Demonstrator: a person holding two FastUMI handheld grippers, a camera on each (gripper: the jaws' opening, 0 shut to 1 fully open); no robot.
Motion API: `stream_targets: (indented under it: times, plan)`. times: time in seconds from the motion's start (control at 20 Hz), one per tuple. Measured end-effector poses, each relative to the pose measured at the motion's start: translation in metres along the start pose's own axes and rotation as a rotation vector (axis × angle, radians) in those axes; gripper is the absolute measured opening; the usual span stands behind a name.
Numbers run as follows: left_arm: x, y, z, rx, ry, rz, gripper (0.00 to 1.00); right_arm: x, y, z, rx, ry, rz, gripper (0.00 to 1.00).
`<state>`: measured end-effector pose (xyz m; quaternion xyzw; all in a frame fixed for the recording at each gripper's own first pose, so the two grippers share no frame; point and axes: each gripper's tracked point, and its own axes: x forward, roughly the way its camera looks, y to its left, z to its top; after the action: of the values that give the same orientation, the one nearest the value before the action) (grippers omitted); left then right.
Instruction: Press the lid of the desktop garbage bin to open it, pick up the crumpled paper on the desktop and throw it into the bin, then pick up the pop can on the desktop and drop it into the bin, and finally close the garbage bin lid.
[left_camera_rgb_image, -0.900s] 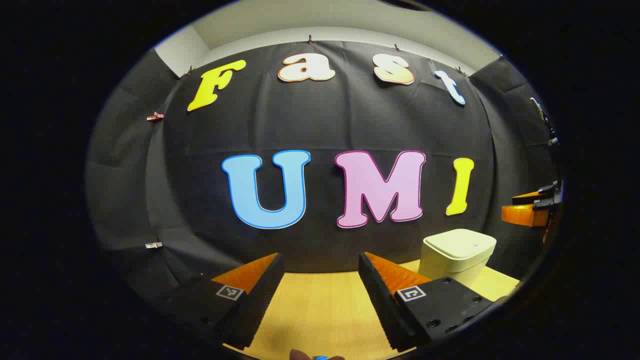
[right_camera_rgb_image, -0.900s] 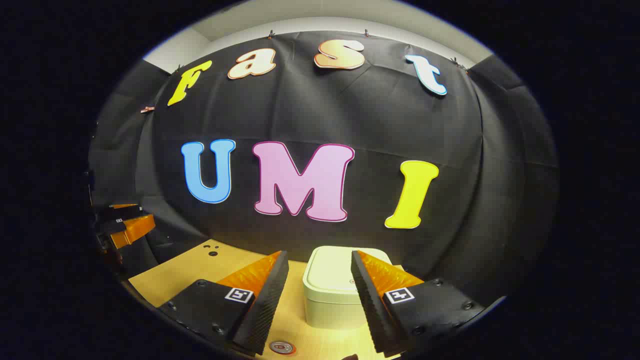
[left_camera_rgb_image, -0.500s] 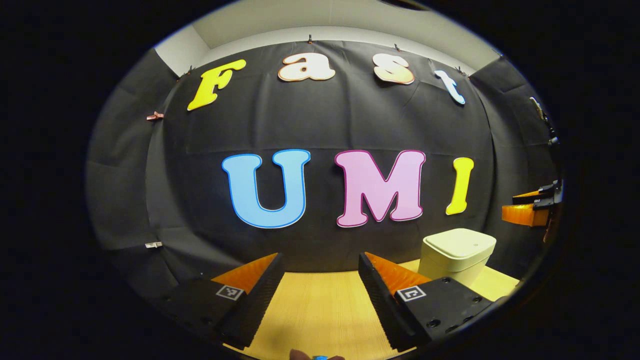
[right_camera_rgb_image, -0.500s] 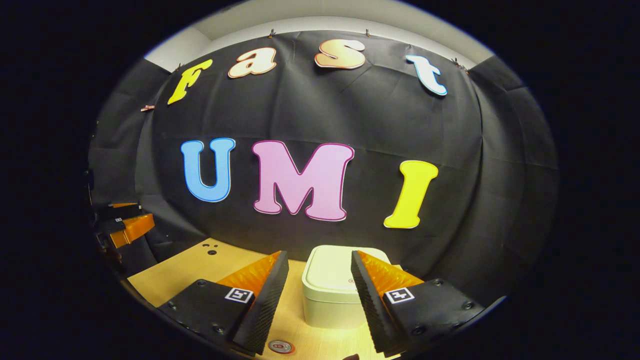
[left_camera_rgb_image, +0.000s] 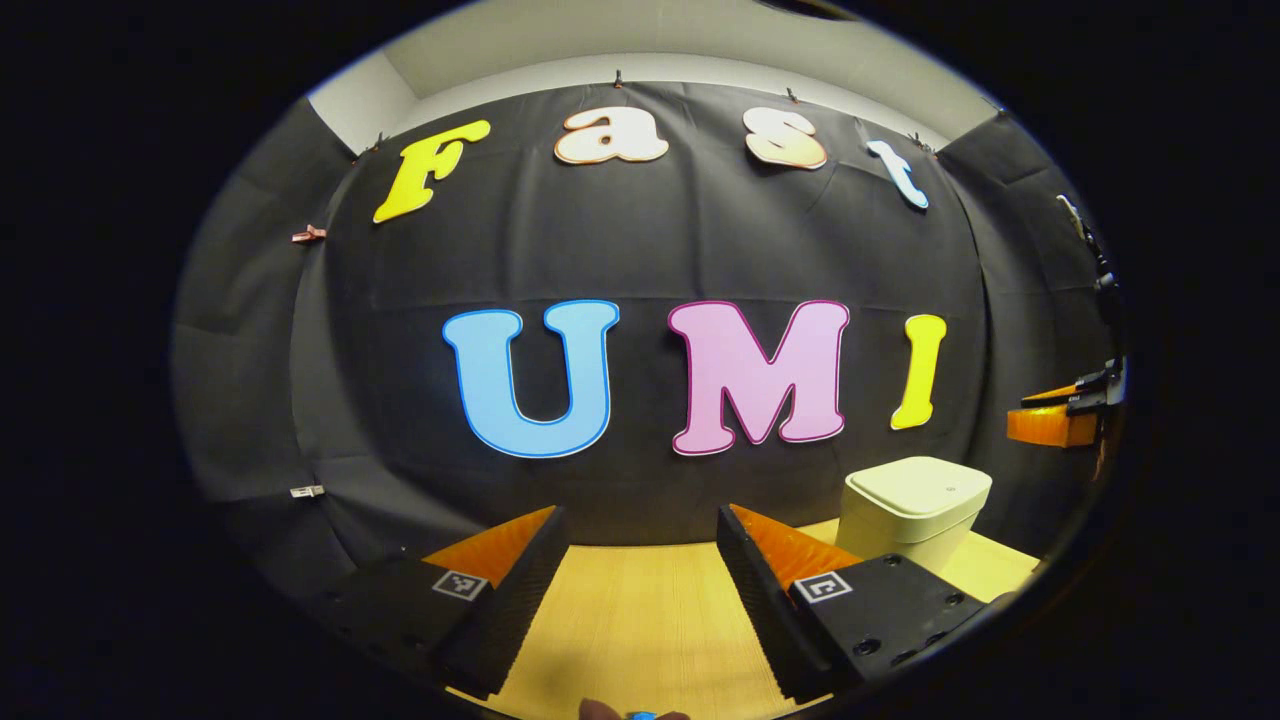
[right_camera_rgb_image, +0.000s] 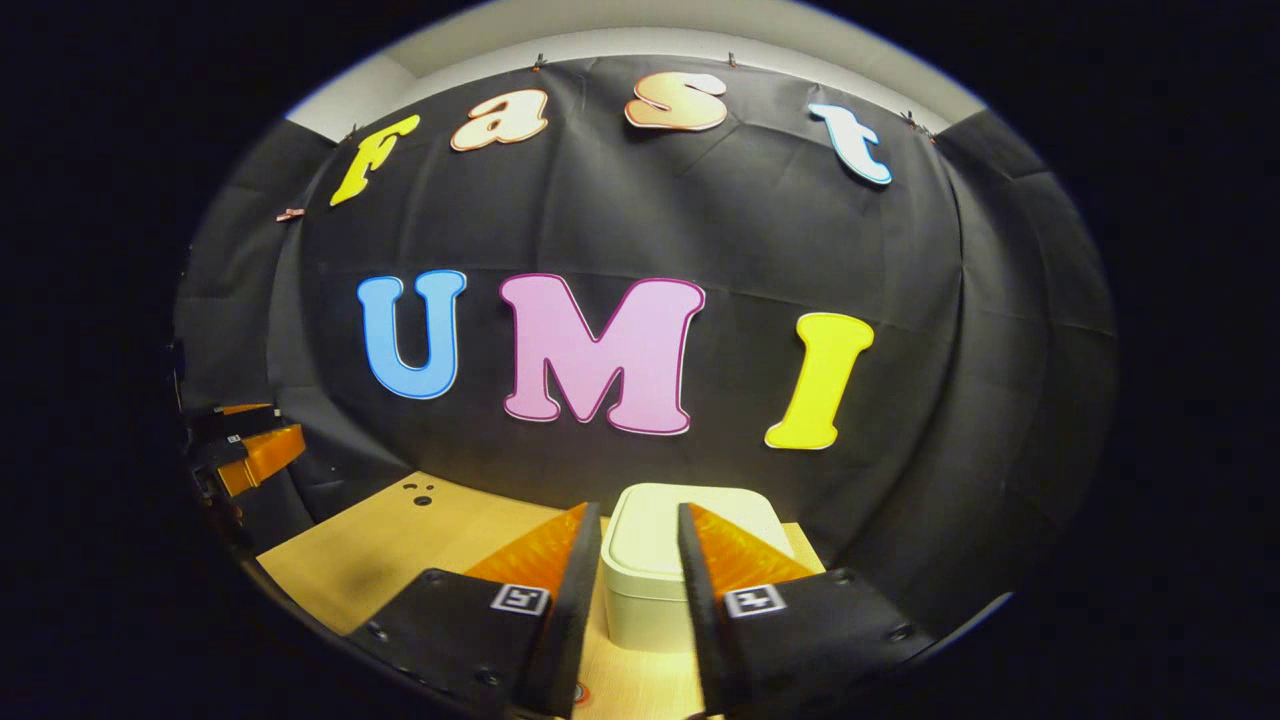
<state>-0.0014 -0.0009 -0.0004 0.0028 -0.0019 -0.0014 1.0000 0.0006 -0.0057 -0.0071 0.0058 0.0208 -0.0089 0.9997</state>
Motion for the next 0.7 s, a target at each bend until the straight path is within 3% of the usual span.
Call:
stream_targets:
  times: [0.2, 0.35, 0.45, 0.7]
  plan:
    - [0.000, 0.001, -0.002, -0.001, 0.005, 0.001, 0.95, -0.004, -0.004, 0.001, 0.001, -0.003, 0.004, 0.08]
    - [-0.001, 0.002, -0.003, -0.003, 0.008, 0.002, 0.95, 0.003, -0.009, 0.006, -0.007, -0.002, 0.015, 0.06]
    - [-0.001, 0.002, -0.006, -0.001, 0.012, 0.000, 0.95, 0.018, -0.018, 0.003, 0.021, 0.064, 0.024, 0.05]
    - [-0.004, -0.001, -0.013, -0.004, 0.019, -0.012, 0.95, 0.055, -0.041, -0.040, 0.108, 0.460, 0.087, 0.05]
